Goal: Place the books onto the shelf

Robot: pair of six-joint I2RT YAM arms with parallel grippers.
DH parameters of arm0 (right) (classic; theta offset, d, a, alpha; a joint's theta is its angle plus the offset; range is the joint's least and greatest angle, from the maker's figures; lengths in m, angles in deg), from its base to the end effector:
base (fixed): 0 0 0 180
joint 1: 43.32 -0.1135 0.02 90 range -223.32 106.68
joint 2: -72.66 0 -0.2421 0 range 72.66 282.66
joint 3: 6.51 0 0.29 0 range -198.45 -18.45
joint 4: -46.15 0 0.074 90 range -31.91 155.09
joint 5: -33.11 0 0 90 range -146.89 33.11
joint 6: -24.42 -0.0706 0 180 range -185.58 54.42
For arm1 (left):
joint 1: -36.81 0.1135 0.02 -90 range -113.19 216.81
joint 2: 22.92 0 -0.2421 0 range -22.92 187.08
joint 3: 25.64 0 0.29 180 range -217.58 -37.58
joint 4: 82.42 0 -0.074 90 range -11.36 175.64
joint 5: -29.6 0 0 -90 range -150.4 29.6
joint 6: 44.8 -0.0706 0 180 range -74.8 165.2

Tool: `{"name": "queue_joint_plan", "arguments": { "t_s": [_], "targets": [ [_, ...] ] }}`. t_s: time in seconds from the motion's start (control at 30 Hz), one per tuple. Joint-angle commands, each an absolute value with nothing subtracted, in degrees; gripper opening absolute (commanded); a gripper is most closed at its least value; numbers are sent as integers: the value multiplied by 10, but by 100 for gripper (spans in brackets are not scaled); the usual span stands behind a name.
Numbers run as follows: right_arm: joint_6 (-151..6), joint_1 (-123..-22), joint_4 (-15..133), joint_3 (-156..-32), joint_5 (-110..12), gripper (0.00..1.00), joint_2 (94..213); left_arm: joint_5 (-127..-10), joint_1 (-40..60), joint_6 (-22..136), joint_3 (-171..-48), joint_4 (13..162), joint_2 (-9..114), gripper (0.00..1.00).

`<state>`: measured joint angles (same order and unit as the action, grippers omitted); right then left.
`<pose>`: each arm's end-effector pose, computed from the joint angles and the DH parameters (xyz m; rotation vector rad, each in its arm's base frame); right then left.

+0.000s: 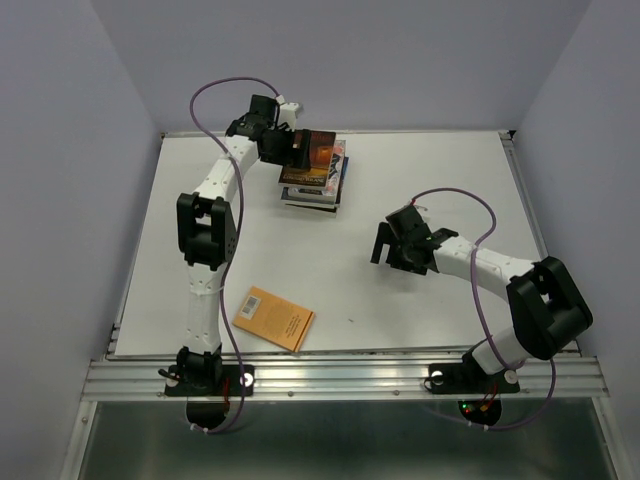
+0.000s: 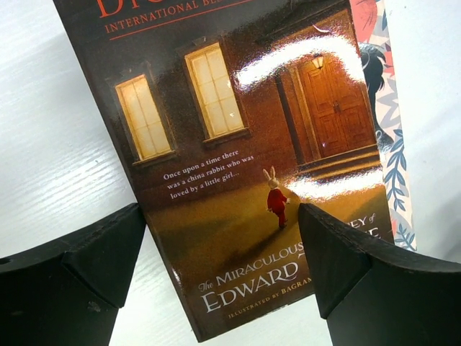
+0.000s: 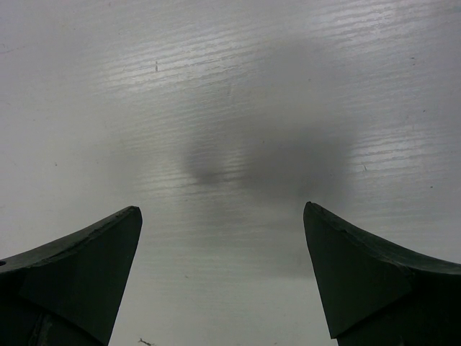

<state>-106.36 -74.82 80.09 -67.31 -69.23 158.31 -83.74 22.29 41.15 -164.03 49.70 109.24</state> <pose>0.2968 0.1642 0.1108 0.2854 2.5566 0.1991 0.5492 -0.1711 0.2322 0.5762 2.2148 -0.5620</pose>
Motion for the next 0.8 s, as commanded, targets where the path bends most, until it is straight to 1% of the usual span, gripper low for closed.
{"name": "queue_joint_plan", "arguments": {
  "t_s": [0.0,0.07,0.27,0.33,0.57,0.67,0.77],
  "targets": [
    [-1060,-745,786,-682,-690,100,1591,-859,216,400,-1661,493,1073,96],
    [-1060,-745,786,-684,-688,100,1593,-858,211,395,-1658,493,1069,93],
    [-1060,-745,786,-682,-681,100,1604,-820,182,383,-1604,514,1029,92],
    [-1060,-745,785,-681,-681,100,1605,-810,178,383,-1588,521,1018,88],
    [-1057,-745,782,-678,-677,100,1606,-795,177,396,-1537,536,994,88],
    [-1052,-745,781,-678,-677,100,1606,-793,175,401,-1518,553,978,91],
    [-1045,-745,782,-683,-679,100,1604,-776,175,412,-1546,543,976,98]
  ]
}}
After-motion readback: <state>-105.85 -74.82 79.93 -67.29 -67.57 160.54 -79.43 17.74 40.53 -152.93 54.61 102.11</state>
